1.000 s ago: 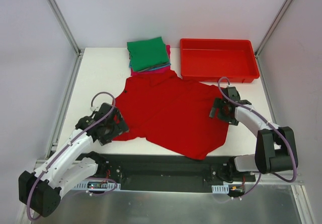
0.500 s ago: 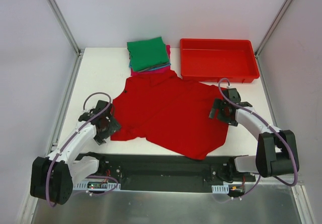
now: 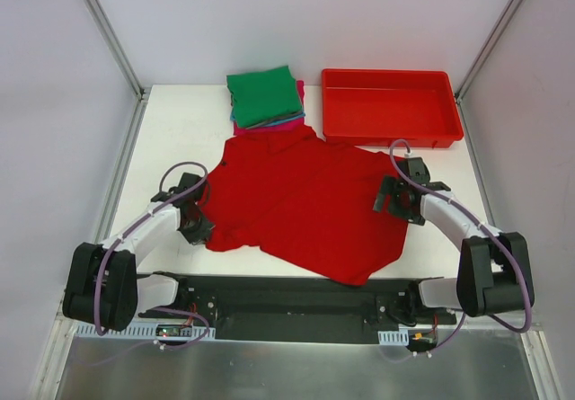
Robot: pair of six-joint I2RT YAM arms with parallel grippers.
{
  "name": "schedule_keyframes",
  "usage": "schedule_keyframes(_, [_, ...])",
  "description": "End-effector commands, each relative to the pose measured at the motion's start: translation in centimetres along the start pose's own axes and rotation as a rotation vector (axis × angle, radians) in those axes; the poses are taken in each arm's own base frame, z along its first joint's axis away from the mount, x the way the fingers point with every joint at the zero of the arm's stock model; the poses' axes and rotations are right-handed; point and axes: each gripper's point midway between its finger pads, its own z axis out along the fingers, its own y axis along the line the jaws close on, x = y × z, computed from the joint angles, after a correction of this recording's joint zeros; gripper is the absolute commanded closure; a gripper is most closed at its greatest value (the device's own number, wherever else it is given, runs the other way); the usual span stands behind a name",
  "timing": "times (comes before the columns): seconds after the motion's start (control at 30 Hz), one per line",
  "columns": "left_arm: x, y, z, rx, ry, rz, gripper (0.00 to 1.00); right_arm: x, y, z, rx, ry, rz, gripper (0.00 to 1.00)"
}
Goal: Fold and stack the t-shirts
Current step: Flatten out the tshirt
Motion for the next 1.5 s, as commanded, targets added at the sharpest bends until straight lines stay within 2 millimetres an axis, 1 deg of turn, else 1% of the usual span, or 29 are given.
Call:
schedule_keyframes(0.0, [0.8, 0.4, 1.6, -0.012, 0.04, 0.031, 1.0, -1.9, 0.1, 0.4, 0.025, -0.029, -0.018, 0.04])
schedule_keyframes(0.07, [0.8, -0.6, 1.6, 0.034, 0.053, 0.047, 1.0, -2.5, 0.2, 1.0, 0.038, -0.016, -0.019, 0.04])
schedule_keyframes(0.13, [0.6, -1.6, 1.5, 0.083, 0.051, 0.062, 1.0, -3.5, 0.6, 1.9, 0.043, -0.002, -0.022, 0.04])
schedule_keyframes(0.3, [-0.1, -3.6, 0.5, 0.173, 0.031, 0.075, 1.0, -7.3, 2.8, 3.6, 0.016, -0.021, -0.022, 0.04])
schedule_keyframes(0.33, [-0.2, -3.7, 0.4, 0.179, 0.024, 0.076, 1.0, -8.1, 3.2, 3.7, 0.009, -0.03, -0.025, 0.04])
schedule_keyframes(0.37, [-0.5, -3.8, 0.1, 0.185, 0.011, 0.077, 1.0, -8.8, 3.6, 3.3, 0.001, -0.036, -0.03, 0.04])
schedule_keyframes(0.43, [-0.8, -3.8, -0.1, 0.193, -0.011, 0.078, 1.0, -9.4, 3.8, 2.2, -0.011, -0.05, -0.042, 0.03])
schedule_keyframes(0.47, [-0.9, -3.7, -0.2, 0.194, -0.022, 0.074, 1.0, -9.7, 3.7, 1.3, -0.017, -0.076, -0.04, 0.03])
schedule_keyframes(0.5, [-1.0, -3.8, -0.3, 0.2, -0.026, 0.072, 1.0, -9.4, 3.3, 0.4, -0.018, -0.09, -0.041, 0.03])
schedule_keyframes(0.53, [-1.3, -3.5, -0.2, 0.184, -0.047, 0.068, 1.0, -8.4, 2.6, 0.0, -0.006, -0.086, -0.04, 0.03])
schedule_keyframes(0.6, [-1.3, -3.8, -0.4, 0.197, -0.043, 0.08, 1.0, -6.9, 1.3, -1.9, 0.027, -0.079, -0.013, 0.04])
schedule_keyframes(0.63, [-1.3, -3.9, -0.5, 0.203, -0.041, 0.086, 1.0, -4.9, 0.3, -2.6, 0.048, -0.044, 0.011, 0.04])
schedule_keyframes(0.67, [-0.9, -4.2, -0.6, 0.223, -0.019, 0.093, 1.0, -3.3, -0.2, -3.4, 0.054, -0.024, 0.042, 0.04])
schedule_keyframes(0.7, [-0.8, -4.2, -0.7, 0.23, -0.017, 0.099, 1.0, -1.5, -0.6, -3.8, 0.05, -0.001, 0.056, 0.03])
schedule_keyframes(0.77, [-0.7, -4.2, -0.8, 0.242, -0.019, 0.103, 1.0, 2.0, -0.9, -4.7, 0.015, 0.044, 0.079, 0.01])
schedule_keyframes(0.8, [-0.6, -4.2, -0.9, 0.249, -0.021, 0.111, 1.0, 3.7, -0.9, -5.1, -0.011, 0.066, 0.083, 0.05])
schedule_keyframes(0.87, [-0.6, -4.1, -1.1, 0.261, -0.035, 0.122, 1.0, 6.5, -0.9, -5.8, -0.043, 0.111, 0.097, 0.1])
schedule_keyframes(0.97, [-0.8, -4.0, -1.5, 0.278, -0.059, 0.133, 1.0, 10.0, -0.9, -6.4, -0.038, 0.172, 0.095, 0.12])
schedule_keyframes(1.03, [-0.8, -4.0, -1.6, 0.288, -0.066, 0.138, 1.0, 11.3, -1.0, -6.0, -0.017, 0.174, 0.119, 0.13])
schedule_keyframes(1.07, [-0.7, -4.1, -1.6, 0.295, -0.066, 0.138, 1.0, 11.5, -0.9, -5.4, -0.017, 0.163, 0.138, 0.14])
schedule_keyframes(1.1, [-0.7, -4.2, -1.7, 0.304, -0.067, 0.142, 1.0, 12.0, -0.8, -4.9, -0.018, 0.168, 0.152, 0.18])
schedule_keyframes(1.17, [-0.5, -4.3, -1.7, 0.313, -0.054, 0.151, 1.0, 12.0, -0.2, -4.1, -0.033, 0.166, 0.162, 0.23])
schedule_keyframes(1.23, [-0.3, -4.3, -1.6, 0.313, -0.045, 0.155, 1.0, 11.5, 0.2, -3.3, -0.033, 0.146, 0.163, 0.37])
schedule_keyframes(1.27, [-0.3, -4.3, -1.5, 0.315, -0.045, 0.157, 1.0, 11.1, 0.5, -3.0, -0.033, 0.131, 0.168, 0.46])
schedule_keyframes(1.33, [-0.3, -4.3, -1.4, 0.31, -0.045, 0.157, 1.0, 10.2, 1.1, -2.8, -0.032, 0.115, 0.165, 0.61])
schedule_keyframes(1.37, [-0.2, -4.3, -1.5, 0.312, -0.046, 0.158, 1.0, 9.6, 1.7, -3.1, -0.043, 0.104, 0.149, 0.72])
schedule_keyframes(1.4, [-0.2, -4.2, -1.4, 0.312, -0.043, 0.157, 1.0, 8.7, 2.1, -3.5, -0.041, 0.082, 0.13, 0.79])
schedule_keyframes(1.43, [-0.2, -4.2, -1.4, 0.312, -0.043, 0.156, 1.0, 7.9, 2.4, -4.0, -0.024, 0.056, 0.099, 0.85])
schedule_keyframes(1.47, [-0.2, -4.2, -1.4, 0.312, -0.046, 0.157, 1.0, 7.0, 3.0, -4.6, -0.016, 0.026, 0.072, 0.86])
